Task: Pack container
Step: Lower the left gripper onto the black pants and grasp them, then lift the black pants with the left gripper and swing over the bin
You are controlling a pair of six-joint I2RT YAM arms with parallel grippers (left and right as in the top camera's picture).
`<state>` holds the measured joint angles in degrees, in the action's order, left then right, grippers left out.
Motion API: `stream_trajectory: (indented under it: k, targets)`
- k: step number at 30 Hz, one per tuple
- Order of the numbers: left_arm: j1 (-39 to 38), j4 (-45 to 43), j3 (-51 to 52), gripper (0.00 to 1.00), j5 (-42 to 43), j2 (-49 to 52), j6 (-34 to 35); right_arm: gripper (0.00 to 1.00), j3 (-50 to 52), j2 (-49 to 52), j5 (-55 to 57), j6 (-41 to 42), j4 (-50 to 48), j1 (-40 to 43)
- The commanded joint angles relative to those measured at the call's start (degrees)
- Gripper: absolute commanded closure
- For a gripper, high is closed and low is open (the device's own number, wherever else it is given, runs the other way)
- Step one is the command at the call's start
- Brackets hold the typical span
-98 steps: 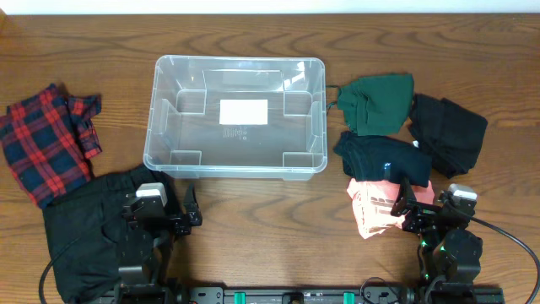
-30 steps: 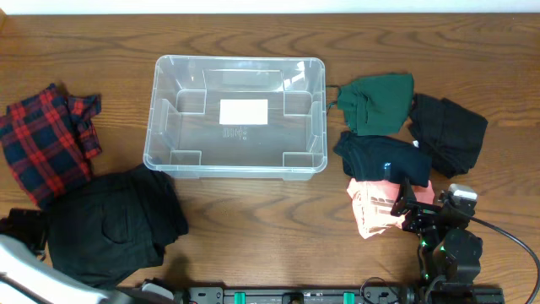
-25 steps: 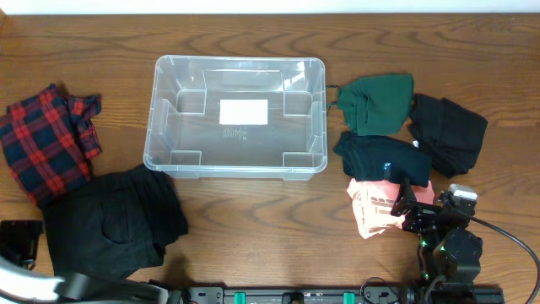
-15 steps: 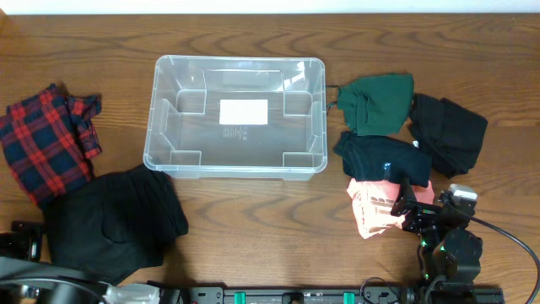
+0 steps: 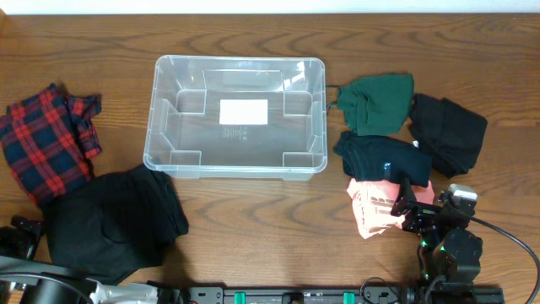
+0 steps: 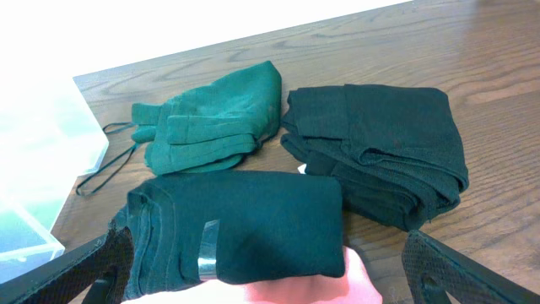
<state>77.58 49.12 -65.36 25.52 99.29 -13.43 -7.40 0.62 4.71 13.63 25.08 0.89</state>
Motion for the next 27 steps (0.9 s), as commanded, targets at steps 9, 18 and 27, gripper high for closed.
stream_trajectory:
  k: [9,18,27]
  targets:
    - [0.1,0.6,0.4,0.07,1.1,8.3,-6.2,0.01,0.1,-0.3,0.4,0.7,0.0,0.3]
    - [-1.1,0.3,0.4,0.15,13.4,15.0,-14.8,0.01,0.1,-0.3,0.4,0.7,0.0,0.3]
    - [-6.8,1.4,0.4,0.32,14.2,17.6,-17.9,0.01,0.1,-0.3,0.4,0.7,0.0,0.3]
